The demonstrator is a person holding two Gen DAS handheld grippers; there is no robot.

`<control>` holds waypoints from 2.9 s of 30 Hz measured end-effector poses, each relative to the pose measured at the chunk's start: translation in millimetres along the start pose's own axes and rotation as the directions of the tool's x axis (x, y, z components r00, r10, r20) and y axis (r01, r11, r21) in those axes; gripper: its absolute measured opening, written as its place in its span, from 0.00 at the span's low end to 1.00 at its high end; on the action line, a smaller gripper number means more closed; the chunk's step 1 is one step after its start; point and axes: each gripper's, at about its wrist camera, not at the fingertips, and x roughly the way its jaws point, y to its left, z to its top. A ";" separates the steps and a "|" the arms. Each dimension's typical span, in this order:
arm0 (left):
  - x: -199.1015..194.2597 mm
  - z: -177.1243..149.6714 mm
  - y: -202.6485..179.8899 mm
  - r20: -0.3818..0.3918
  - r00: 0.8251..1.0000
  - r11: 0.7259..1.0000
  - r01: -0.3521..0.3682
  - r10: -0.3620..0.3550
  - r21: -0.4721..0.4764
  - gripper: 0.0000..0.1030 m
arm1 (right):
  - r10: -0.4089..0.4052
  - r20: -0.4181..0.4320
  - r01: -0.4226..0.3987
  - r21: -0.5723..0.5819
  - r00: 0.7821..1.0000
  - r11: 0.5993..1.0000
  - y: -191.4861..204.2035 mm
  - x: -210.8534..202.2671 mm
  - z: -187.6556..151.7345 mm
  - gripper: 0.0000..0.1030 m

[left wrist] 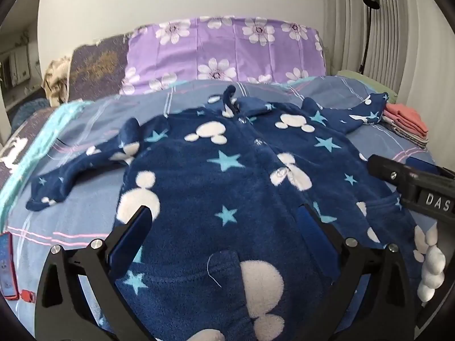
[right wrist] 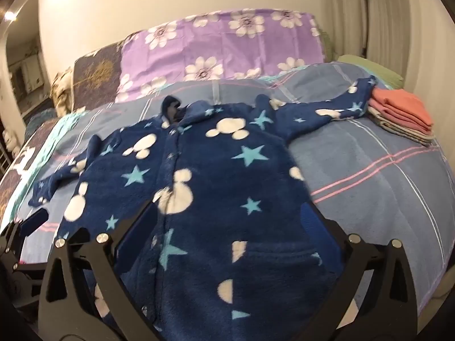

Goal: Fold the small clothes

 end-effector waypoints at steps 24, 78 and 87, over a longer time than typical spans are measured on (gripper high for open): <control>6.7 -13.1 29.2 -0.037 0.999 0.999 0.012 -0.014 -0.051 0.99 | 0.018 -0.078 -0.024 -0.076 0.997 0.997 37.9 11.2 -5.0 0.98; 9.0 -16.0 71.6 -0.047 0.999 0.992 -0.028 0.022 -0.122 0.94 | 0.009 -0.076 -0.024 -0.195 0.997 0.981 88.6 25.1 -4.4 0.98; 4.6 -15.9 101.1 -0.036 0.997 0.984 -0.075 0.069 -0.163 0.94 | 0.018 -0.080 -0.036 -0.223 0.997 0.974 107.5 29.5 -3.2 0.98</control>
